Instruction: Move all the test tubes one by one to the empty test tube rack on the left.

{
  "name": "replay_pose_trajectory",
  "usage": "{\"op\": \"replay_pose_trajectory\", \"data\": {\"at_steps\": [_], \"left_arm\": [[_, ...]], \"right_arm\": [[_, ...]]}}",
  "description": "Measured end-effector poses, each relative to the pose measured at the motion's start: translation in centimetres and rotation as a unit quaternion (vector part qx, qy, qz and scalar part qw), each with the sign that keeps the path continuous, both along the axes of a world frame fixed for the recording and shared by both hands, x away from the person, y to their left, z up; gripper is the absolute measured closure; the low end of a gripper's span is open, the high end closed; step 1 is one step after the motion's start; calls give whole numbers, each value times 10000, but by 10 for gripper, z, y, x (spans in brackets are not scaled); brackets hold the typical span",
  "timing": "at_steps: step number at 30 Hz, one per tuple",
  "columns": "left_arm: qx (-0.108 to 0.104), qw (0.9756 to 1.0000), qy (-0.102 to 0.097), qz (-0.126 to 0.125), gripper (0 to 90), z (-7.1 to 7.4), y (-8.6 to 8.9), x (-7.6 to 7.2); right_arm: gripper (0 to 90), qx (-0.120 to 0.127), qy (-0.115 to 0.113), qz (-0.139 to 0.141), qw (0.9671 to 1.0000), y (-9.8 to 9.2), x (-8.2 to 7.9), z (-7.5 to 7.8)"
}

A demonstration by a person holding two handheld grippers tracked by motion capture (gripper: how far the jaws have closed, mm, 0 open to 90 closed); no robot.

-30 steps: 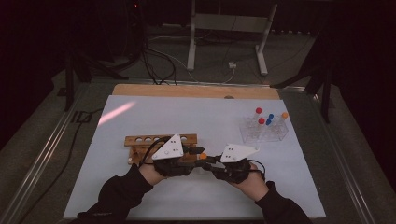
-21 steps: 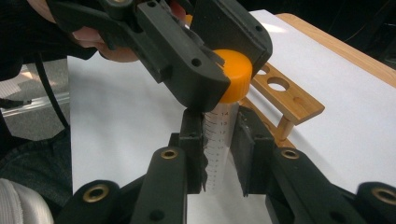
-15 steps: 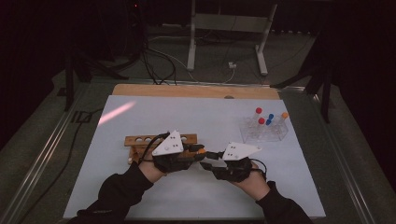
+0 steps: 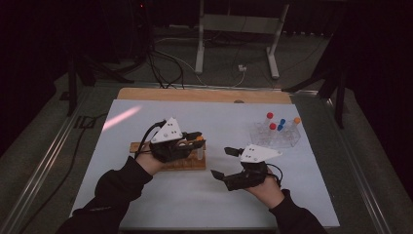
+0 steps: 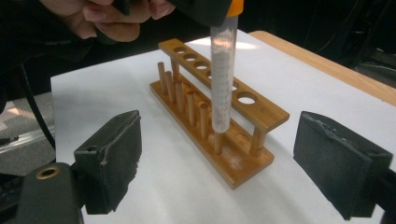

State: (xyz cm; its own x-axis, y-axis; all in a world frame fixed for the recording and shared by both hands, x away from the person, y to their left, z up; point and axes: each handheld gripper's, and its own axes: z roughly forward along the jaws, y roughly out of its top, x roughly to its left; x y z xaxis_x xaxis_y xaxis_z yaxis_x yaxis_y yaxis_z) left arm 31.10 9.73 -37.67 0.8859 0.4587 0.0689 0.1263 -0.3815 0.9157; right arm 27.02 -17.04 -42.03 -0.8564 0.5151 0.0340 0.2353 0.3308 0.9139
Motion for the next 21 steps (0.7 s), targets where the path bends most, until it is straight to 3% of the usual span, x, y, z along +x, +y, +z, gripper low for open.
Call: {"op": "replay_pose_trajectory", "data": {"at_steps": [2,5,11,21], "left_arm": [[2,9999,-20,120,717,1,1,3],[41,9996,-30,283,717,0,3,10],[8,9986,-46,535,717,-5,5,22],[-45,9976,-84,691,717,-5,11,30]], "right_arm": [[51,49,12,33,10000,-2,1,0],[8,119,68,36,9999,-5,1,0],[0,14,55,-18,10000,-4,1,0],[0,6,170,-27,9999,-6,3,-3]]}}
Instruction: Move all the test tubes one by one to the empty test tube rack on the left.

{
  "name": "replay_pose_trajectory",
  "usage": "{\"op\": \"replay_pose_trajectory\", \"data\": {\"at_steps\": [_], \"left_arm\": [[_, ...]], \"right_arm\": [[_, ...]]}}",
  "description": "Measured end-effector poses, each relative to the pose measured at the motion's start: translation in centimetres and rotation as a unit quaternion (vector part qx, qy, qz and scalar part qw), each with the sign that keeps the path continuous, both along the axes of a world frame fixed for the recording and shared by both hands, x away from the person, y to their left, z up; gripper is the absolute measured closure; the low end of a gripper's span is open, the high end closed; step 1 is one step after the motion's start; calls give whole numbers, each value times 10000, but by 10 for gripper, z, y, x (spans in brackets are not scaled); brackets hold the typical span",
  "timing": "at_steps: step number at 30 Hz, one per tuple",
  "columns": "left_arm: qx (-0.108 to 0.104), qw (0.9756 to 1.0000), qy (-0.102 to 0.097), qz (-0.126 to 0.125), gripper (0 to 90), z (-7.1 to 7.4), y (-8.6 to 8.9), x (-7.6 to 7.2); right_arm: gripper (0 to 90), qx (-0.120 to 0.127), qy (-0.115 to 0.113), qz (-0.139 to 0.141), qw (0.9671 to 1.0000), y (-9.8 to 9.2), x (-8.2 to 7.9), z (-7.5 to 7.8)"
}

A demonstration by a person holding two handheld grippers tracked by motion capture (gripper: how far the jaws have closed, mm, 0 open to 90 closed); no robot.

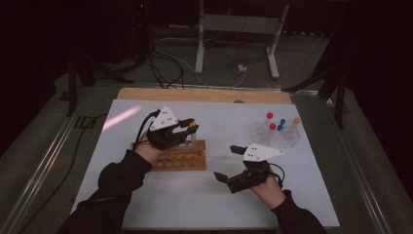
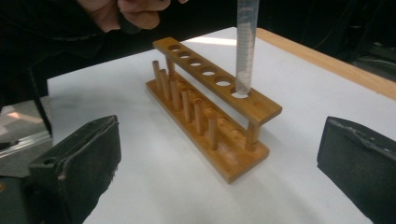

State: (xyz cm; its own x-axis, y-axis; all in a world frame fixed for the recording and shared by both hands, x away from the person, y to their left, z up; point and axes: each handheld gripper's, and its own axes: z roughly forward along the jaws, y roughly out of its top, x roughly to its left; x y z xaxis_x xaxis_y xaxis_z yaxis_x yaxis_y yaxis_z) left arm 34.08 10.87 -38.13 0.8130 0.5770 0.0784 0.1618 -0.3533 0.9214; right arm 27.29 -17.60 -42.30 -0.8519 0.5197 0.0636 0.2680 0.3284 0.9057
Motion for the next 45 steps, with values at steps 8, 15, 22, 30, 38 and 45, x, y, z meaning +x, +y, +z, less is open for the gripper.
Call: {"op": "replay_pose_trajectory", "data": {"at_steps": [8,15,22,30,38,45], "left_arm": [[39,9998,143,92,717,-13,1,3],[58,9988,432,222,717,-38,1,5],[86,9977,607,276,716,-53,1,6],[245,9972,662,262,715,-62,-3,7],[179,9965,784,214,699,-62,-1,9],[-189,9980,596,74,383,-48,8,-1]], "right_arm": [[0,-2,-68,19,10000,2,-2,0],[0,78,-69,45,9999,0,-1,1],[0,101,-26,79,9999,0,-1,0],[0,118,-56,128,9998,-1,-1,1],[0,148,-95,138,9998,-4,-1,3],[0,189,-234,96,9995,-11,1,11]]}}
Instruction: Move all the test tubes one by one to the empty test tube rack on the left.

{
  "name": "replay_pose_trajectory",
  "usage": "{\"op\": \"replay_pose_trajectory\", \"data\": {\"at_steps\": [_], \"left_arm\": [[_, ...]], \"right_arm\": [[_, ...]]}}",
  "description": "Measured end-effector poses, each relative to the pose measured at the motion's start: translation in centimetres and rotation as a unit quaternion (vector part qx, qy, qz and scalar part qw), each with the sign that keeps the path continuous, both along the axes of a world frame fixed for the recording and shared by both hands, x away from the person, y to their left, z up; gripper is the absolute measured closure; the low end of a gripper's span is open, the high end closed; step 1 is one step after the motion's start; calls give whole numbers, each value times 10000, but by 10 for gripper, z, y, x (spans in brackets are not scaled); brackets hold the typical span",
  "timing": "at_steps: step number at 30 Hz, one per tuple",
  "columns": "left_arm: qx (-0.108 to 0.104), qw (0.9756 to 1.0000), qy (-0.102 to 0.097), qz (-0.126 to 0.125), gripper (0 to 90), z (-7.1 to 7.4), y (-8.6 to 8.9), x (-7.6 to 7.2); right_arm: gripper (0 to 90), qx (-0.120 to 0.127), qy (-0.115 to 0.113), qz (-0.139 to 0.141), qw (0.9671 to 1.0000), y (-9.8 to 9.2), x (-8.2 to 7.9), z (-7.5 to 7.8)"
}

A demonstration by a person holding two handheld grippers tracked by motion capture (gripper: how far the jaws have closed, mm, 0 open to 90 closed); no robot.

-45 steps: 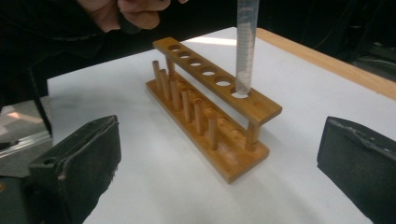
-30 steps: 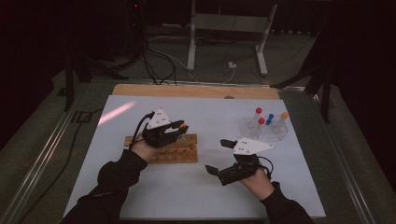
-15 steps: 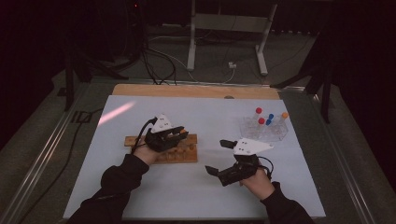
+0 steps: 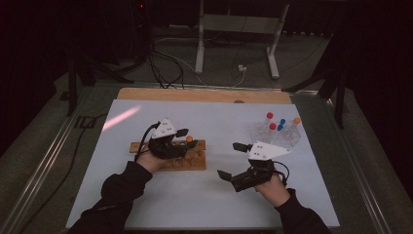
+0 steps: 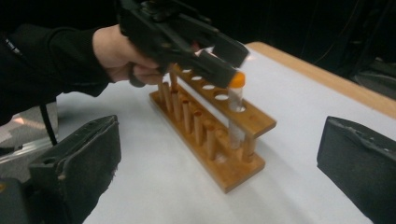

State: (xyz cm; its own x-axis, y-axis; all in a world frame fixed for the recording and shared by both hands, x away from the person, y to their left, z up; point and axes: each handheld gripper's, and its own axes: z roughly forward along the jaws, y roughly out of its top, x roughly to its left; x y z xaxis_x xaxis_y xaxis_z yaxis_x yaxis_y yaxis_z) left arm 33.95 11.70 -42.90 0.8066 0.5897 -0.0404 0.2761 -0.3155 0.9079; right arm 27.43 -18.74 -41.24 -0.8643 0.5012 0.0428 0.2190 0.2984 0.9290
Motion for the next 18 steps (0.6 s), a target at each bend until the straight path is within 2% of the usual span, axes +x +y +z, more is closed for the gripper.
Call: {"op": "replay_pose_trajectory", "data": {"at_steps": [2,4,6,7,8,11,13,14,15,18], "left_arm": [[-127,9999,-4,-26,303,5,4,-4],[-186,9998,-66,-67,274,9,8,-9],[-227,9995,-88,-181,218,13,11,-15],[-235,9993,-60,-287,180,14,13,-18],[-247,9990,-40,-381,146,15,15,-21],[-420,9981,-14,-448,124,16,21,-30],[-440,9978,23,-502,69,16,23,-35],[-423,9977,53,-525,19,15,24,-37],[-407,9975,79,-578,19,15,25,-39],[-308,9975,51,-630,7,12,27,-45]], "right_arm": [[0,156,-79,-46,9998,-8,1,7],[0,191,-120,-95,9997,-11,2,10],[0,168,-313,-259,9990,-19,2,16],[0,161,-338,-307,9988,-24,4,19],[0,128,-459,-483,9977,-34,6,25],[0,93,-485,-646,9967,-45,10,30],[0,58,-533,-843,9950,-57,14,35],[0,26,-522,-997,9936,-69,18,39],[0,26,-522,-997,9936,-69,18,39],[0,-19,-517,-1272,9905,-86,23,42]]}}
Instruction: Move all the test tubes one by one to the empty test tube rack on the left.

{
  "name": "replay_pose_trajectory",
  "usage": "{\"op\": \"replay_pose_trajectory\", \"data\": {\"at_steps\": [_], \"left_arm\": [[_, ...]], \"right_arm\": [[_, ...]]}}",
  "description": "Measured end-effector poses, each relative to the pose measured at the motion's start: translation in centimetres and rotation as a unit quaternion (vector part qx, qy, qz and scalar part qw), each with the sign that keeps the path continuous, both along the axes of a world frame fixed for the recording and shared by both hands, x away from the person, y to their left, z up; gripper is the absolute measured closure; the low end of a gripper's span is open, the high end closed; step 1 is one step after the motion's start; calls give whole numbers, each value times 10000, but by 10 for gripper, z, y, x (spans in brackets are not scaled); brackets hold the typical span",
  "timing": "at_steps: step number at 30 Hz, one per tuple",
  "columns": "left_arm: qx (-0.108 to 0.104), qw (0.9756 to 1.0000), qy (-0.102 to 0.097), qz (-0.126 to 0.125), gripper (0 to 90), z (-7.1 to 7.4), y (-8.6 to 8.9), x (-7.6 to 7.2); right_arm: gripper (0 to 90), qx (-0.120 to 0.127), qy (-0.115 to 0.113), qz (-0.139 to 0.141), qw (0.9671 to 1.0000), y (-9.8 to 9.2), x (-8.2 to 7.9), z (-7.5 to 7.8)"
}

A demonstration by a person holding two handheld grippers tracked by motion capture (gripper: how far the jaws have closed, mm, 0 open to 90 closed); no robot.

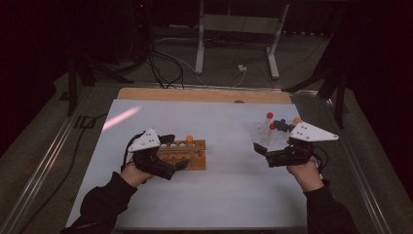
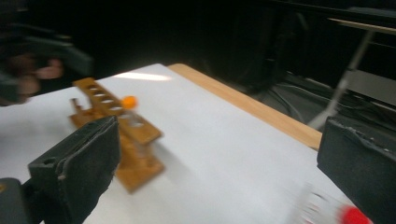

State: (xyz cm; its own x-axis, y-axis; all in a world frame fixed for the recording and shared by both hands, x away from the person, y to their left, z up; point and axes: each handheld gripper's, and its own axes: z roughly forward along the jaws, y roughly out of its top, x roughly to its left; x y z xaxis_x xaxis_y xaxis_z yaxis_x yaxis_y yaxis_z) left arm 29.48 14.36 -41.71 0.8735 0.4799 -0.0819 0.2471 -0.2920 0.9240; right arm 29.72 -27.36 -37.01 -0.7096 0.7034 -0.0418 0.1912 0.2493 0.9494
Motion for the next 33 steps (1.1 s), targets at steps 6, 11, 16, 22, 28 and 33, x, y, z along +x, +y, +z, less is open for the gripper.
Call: {"op": "replay_pose_trajectory", "data": {"at_steps": [6,11,16,22,28,33], "left_arm": [[-21,10000,-1,-87,5,-5,2,-9],[4,9997,37,-250,6,-9,1,-15],[-55,9997,18,-252,6,-11,3,-18],[-63,9996,0,-265,6,-13,5,-19],[-59,9996,-43,-274,6,-13,5,-21],[-82,9996,-49,-260,6,-13,6,-21]], "right_arm": [[0,-54,77,-534,9985,-31,13,-3],[0,-50,160,-951,9953,-56,25,-12],[0,35,232,-1344,9906,-77,35,-24],[10,-39,289,-1727,9845,-93,44,-40],[119,-8,555,-1963,9790,-102,51,-60],[199,-53,765,-2141,9738,-108,60,-76]]}}
